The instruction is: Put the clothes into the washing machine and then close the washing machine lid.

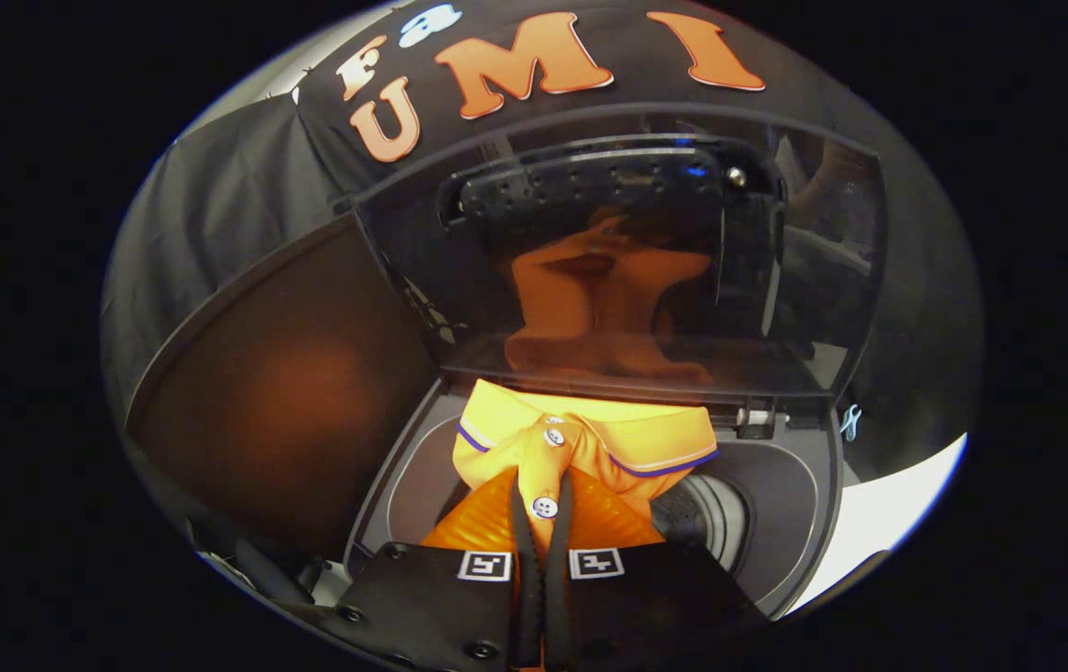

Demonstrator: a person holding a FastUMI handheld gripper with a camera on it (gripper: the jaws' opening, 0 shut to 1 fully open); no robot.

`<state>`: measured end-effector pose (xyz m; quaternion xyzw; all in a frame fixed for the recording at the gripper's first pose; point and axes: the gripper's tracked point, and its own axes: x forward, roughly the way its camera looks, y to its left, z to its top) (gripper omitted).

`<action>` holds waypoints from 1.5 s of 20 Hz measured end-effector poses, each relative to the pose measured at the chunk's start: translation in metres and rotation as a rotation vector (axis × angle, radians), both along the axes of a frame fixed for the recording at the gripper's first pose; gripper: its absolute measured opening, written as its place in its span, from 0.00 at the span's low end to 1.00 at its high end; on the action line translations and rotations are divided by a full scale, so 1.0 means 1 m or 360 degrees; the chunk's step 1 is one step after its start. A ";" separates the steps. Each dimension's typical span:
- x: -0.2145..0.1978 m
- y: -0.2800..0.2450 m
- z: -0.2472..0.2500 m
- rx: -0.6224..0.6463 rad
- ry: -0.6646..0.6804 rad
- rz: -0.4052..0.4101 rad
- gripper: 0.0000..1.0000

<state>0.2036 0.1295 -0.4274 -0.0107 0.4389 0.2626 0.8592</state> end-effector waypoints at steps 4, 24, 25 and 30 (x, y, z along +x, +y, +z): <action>0.008 0.004 -0.038 -0.0062 0.0131 -0.0042 0.09; 0.004 -0.021 -0.143 -0.0406 0.0543 -0.0350 0.10; 0.005 -0.021 -0.144 -0.0408 0.0531 -0.0351 0.12; 0.005 -0.024 -0.146 -0.0429 0.0519 -0.0355 0.24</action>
